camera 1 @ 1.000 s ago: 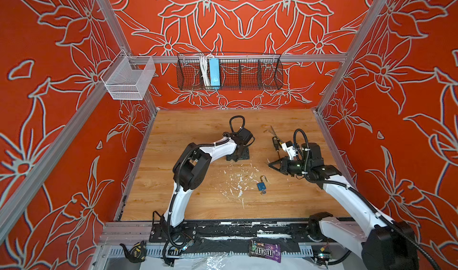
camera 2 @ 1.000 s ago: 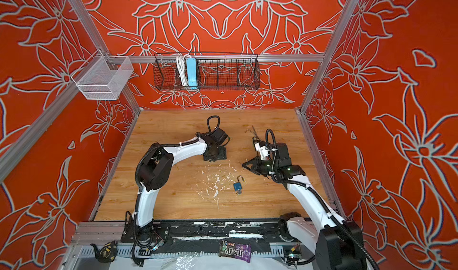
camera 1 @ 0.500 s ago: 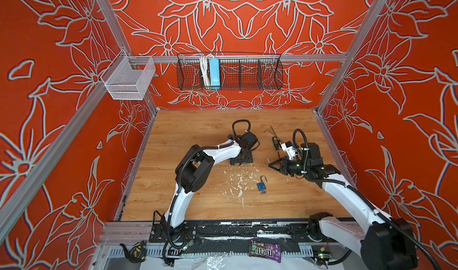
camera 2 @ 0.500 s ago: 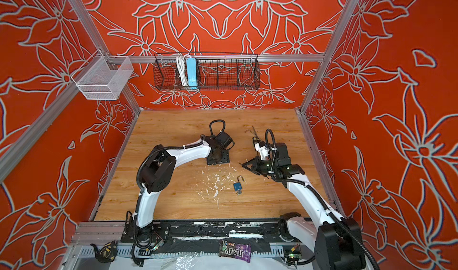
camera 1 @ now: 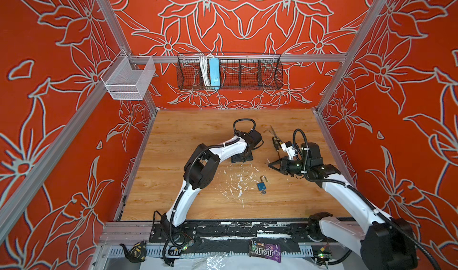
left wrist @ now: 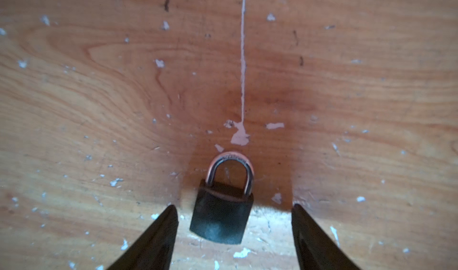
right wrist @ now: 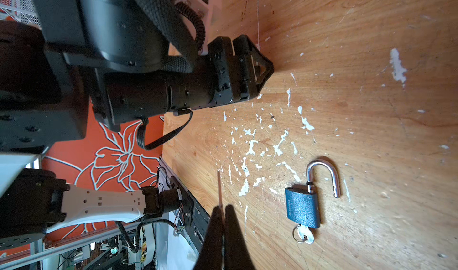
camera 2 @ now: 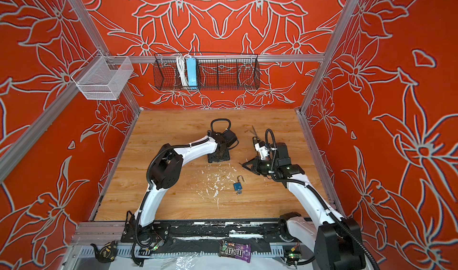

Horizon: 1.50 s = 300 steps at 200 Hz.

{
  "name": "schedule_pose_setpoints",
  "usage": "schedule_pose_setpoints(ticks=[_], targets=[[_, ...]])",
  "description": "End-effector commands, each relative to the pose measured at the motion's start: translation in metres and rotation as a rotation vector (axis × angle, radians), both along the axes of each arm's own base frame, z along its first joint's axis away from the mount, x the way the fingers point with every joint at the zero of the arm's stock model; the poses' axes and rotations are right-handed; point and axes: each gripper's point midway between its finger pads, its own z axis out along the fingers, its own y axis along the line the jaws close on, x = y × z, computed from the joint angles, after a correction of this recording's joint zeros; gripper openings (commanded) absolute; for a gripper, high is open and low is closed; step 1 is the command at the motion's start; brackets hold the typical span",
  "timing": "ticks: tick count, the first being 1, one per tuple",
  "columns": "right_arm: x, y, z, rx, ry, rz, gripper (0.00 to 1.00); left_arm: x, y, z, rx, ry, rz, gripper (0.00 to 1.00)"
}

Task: Unlock with the key
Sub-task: 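Lower the left gripper over the black padlock on the table, then close the left gripper around the black padlock body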

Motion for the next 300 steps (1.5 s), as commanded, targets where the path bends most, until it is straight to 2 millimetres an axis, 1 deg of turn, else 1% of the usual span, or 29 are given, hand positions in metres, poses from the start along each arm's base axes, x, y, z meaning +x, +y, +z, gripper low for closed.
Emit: schedule_pose_setpoints(ticks=[1,52,78,102,138,164,187,220,251,288,300], targets=[[0.003,0.002,0.015,0.025,-0.036,0.013,0.0,-0.003,0.018,-0.004,0.088,0.047,0.025,0.7],[0.004,0.003,0.015,0.03,-0.03,0.016,0.0,0.003,0.009,-0.008,0.025,0.072,0.03,0.64],[0.004,0.004,0.015,0.037,-0.026,0.02,0.0,0.004,0.011,-0.011,0.029,0.082,0.039,0.6],[0.004,0.003,0.016,0.039,-0.029,0.016,0.0,0.005,0.014,-0.017,0.023,0.106,0.044,0.58],[0.005,0.004,0.016,0.041,-0.027,0.019,0.0,0.005,0.018,-0.017,0.036,0.112,0.042,0.51],[0.006,0.005,0.016,0.05,-0.024,0.022,0.0,-0.001,0.022,-0.018,0.053,0.134,0.038,0.47],[0.007,0.006,0.015,0.056,-0.02,0.025,0.0,-0.009,0.031,-0.018,0.079,0.148,0.052,0.42],[0.007,0.006,0.013,0.056,-0.017,0.028,0.0,-0.021,0.044,-0.015,0.096,0.145,0.102,0.38],[0.007,0.008,0.012,0.064,-0.01,0.032,0.0,-0.031,0.053,-0.012,0.085,0.145,0.155,0.37],[0.007,0.007,0.011,0.064,-0.011,0.032,0.0,-0.039,0.048,-0.016,0.03,0.161,0.193,0.45],[0.007,0.007,0.011,0.064,-0.01,0.032,0.0,-0.039,0.046,-0.017,0.019,0.171,0.192,0.45]])
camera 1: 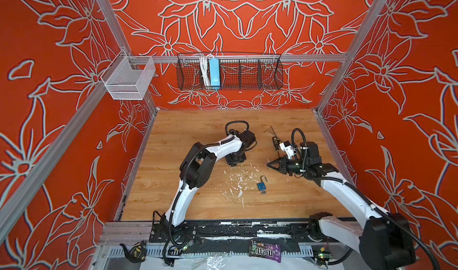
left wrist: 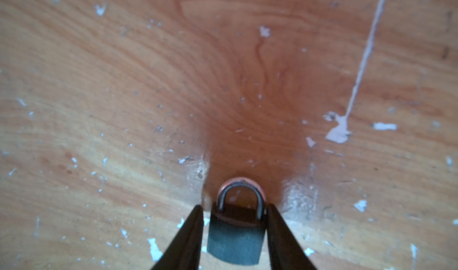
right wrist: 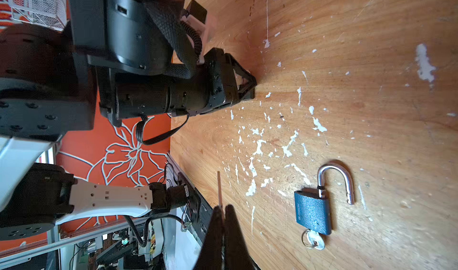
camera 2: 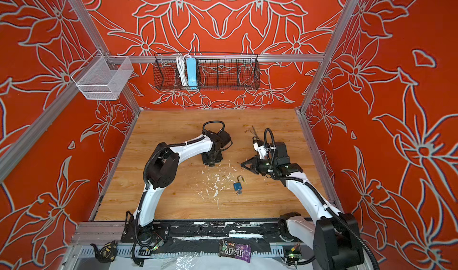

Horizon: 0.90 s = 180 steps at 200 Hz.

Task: Unlock with the key
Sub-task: 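Close the left gripper around the black padlock body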

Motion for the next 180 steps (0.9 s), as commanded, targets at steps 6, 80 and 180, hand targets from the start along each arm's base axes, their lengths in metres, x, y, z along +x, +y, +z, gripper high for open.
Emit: schedule_pose_setpoints(ticks=[6,80,180], targets=[[0.004,0.001,0.011,0.025,-0.026,0.009,0.0,-0.014,0.005,-0.01,-0.001,0.066,0.041,0.45],[0.003,0.001,0.01,0.021,-0.026,0.007,0.0,-0.016,-0.007,-0.015,-0.036,0.11,-0.037,0.44],[0.004,0.001,0.012,0.029,-0.028,0.004,0.0,-0.013,0.0,-0.015,0.011,0.113,-0.031,0.37]])
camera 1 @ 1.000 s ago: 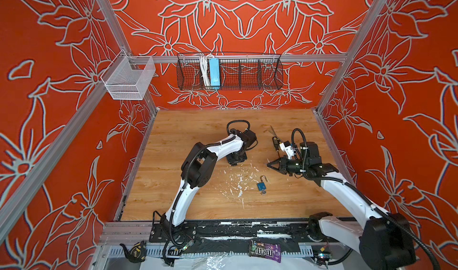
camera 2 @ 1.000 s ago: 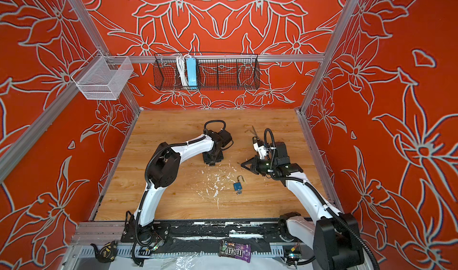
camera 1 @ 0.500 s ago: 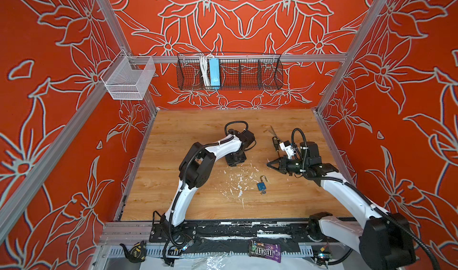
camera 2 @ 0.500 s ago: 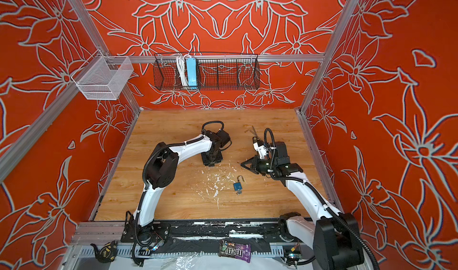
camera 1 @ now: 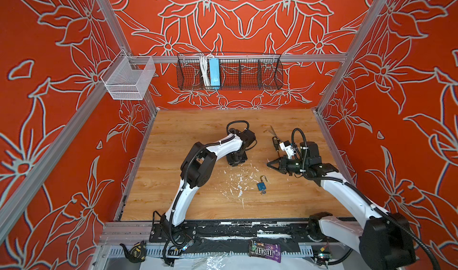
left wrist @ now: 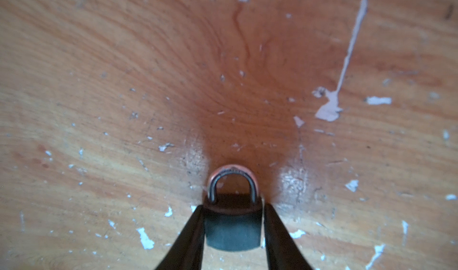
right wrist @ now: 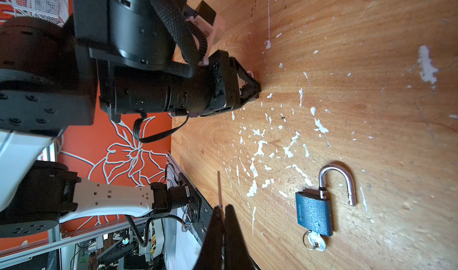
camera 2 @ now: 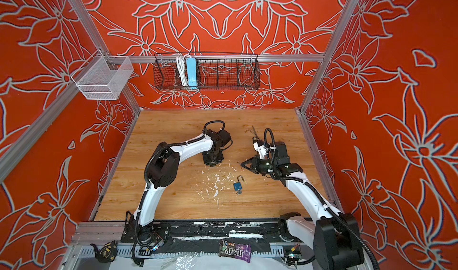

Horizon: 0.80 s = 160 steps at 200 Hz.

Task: Unlock with the key
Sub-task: 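Close the left gripper around the black padlock body, then lift the black padlock with the left gripper while the right gripper approaches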

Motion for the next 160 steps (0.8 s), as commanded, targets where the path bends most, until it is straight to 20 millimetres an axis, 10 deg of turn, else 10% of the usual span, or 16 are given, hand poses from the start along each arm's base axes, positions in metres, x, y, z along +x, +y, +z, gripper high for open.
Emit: schedule_pose_setpoints(ticks=[1,160], targets=[[0.003,0.001,0.011,0.025,-0.026,0.005,0.0,-0.009,0.011,-0.016,0.056,0.055,0.015,0.36],[0.003,0.0,0.025,0.002,-0.047,0.01,0.0,-0.016,-0.002,0.056,-0.177,-0.111,0.128,0.13]])
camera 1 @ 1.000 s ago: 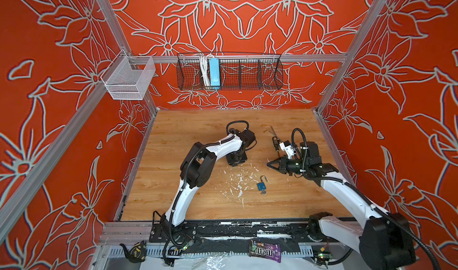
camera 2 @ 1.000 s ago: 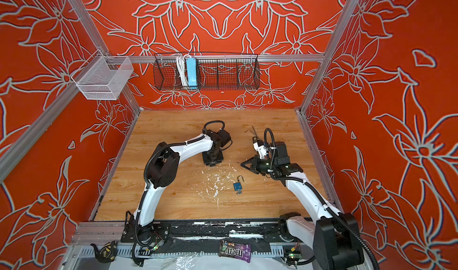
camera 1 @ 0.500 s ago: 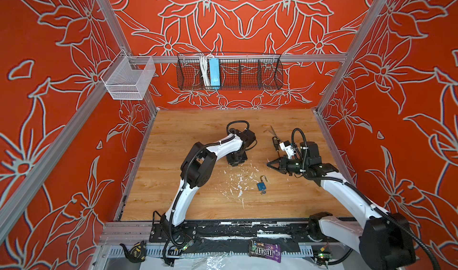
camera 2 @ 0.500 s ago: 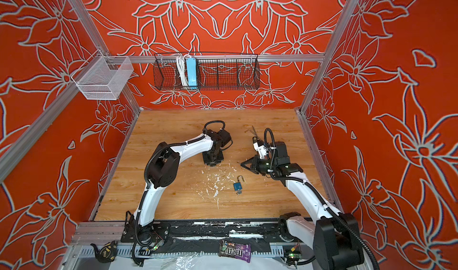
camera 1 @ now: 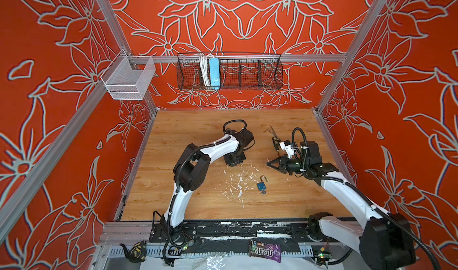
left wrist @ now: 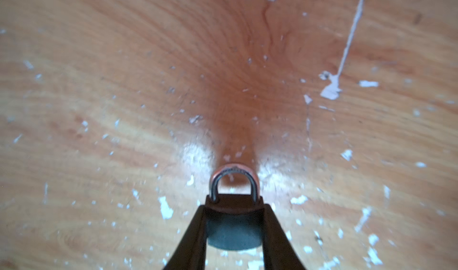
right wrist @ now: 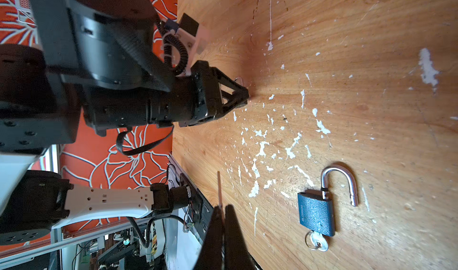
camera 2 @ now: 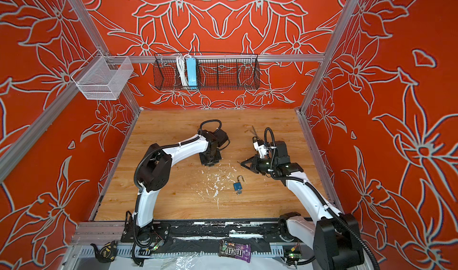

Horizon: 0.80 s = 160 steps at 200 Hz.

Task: Unlock with the key
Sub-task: 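Lift the black padlock with the left gripper while the right gripper approaches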

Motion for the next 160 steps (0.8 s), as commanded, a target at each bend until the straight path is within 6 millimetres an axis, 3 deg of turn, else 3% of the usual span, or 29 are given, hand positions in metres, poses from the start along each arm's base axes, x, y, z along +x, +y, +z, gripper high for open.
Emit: schedule_pose_setpoints(ticks=[1,50,94,160], targets=[[0.002,0.0,0.019,0.0,-0.043,0.011,0.0,-0.003,-0.01,0.026,-0.116,-0.055,0.064,0.13],[-0.001,-0.002,0.03,-0.061,-0.083,-0.001,0.0,-0.019,-0.043,0.058,-0.295,-0.117,0.121,0.12],[-0.014,-0.004,0.032,-0.159,-0.131,-0.013,0.0,-0.03,-0.057,0.091,-0.38,-0.21,0.193,0.08],[-0.026,0.005,0.034,-0.234,-0.204,-0.003,0.0,-0.046,-0.074,0.104,-0.516,-0.266,0.28,0.02]])
